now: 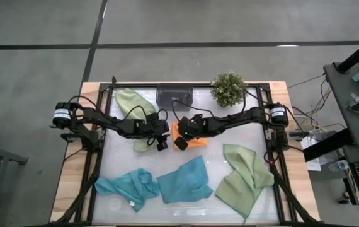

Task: Fold microfiber towels
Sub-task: Fold the orange microfiber towel

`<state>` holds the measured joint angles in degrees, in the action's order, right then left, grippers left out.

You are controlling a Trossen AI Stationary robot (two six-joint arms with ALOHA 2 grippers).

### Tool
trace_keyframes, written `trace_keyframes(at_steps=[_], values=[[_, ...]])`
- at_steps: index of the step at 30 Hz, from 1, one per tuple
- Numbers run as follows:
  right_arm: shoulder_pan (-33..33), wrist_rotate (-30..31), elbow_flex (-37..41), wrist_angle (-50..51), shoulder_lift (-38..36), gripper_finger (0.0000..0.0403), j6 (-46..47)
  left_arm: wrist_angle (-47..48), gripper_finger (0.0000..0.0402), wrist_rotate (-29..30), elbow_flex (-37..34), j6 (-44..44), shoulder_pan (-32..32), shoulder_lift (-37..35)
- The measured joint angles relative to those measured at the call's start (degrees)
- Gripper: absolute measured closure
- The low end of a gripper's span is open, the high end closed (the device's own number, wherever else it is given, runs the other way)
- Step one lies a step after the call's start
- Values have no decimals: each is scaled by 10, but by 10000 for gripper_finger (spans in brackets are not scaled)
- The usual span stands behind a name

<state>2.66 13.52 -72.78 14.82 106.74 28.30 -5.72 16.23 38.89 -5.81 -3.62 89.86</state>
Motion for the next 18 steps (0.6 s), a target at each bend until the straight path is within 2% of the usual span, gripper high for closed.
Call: trace_keyframes(at_steps=[9, 18], values=[[3, -5, 1, -3, 0, 379, 63, 1, 244, 0, 0, 0, 0, 0], [3, -5, -2, -2, 0, 296, 76, 1, 244, 1, 0, 0, 0, 0]])
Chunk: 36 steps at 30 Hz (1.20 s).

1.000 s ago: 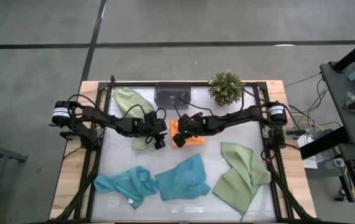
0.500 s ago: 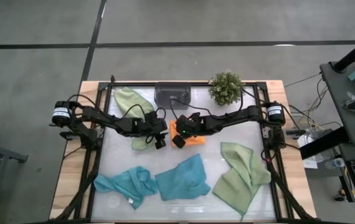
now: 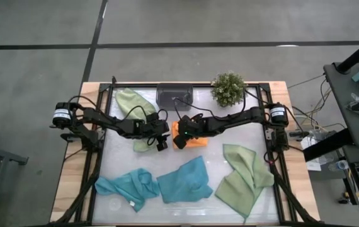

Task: Fold microfiber towels
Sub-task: Fold the orange microfiber towel

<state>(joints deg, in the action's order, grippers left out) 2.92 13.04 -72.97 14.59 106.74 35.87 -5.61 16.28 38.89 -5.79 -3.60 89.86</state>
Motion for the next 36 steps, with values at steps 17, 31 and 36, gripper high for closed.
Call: trace_keyframes(at_steps=[17, 31, 36], values=[[-11, -14, -40, 102, -53, 188, -140, 41, 244, -1, 0, 1, 27, -3], [-117, 26, 153, 69, -186, 211, -299, 11, 244, -25, 0, -62, 79, -1], [-114, 53, 236, -39, -188, 211, -305, -31, 244, -25, -2, -88, 87, 18]])
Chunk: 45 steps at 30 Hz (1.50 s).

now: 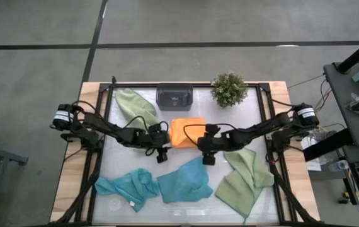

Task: Fold microfiber towels
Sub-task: Fold the orange microfiber towel

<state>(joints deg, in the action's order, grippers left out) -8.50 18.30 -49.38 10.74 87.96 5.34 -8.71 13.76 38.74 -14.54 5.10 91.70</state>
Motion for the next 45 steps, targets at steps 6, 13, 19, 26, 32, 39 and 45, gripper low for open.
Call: trace_keyframes(at_steps=[6, 13, 19, 26, 32, 39, 45], values=[[14, 14, 34, -64, 3, 211, -14, -31, 244, 16, -1, -24, -1, 32], [29, 13, 39, -68, 27, 215, -19, -89, 244, 17, -1, -36, -1, 69], [29, 13, 39, -73, 40, 245, -17, -91, 244, 43, -1, -48, 0, 81], [29, 12, 38, -67, 30, 353, -19, -86, 244, 49, -7, -46, -2, 77], [29, 12, 38, -50, 15, 393, -23, -83, 244, 49, -8, -46, -2, 76], [29, 12, 38, 5, -13, 394, -24, -71, 244, 52, -9, -46, -2, 75], [29, 12, 38, 20, -18, 394, -4, -68, 244, 52, -9, -46, -3, 74]])
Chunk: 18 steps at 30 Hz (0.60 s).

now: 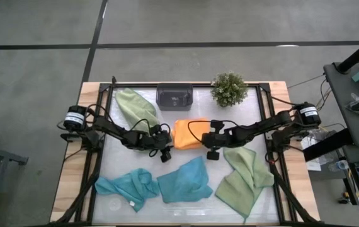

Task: Fold microfiber towels
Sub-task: Fold the orange microfiber towel

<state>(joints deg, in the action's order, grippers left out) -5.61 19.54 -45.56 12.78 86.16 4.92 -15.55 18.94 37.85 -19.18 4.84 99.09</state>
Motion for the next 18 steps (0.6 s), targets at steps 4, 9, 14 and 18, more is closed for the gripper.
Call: trace_keyframes(at_steps=[4, 9, 14, 18], values=[[0, 0, 0, -15, -2, 394, 30, 6, 244, -10, 2, 0, 1, -6], [0, 0, 0, -15, -2, 394, 47, 41, 244, -68, 0, 3, 9, -34], [0, 0, 0, -16, -2, 394, 82, 24, 267, -80, -2, 47, 34, -37], [0, 0, 0, -18, -2, 394, 85, -69, 328, -70, -1, 75, 54, -8]])
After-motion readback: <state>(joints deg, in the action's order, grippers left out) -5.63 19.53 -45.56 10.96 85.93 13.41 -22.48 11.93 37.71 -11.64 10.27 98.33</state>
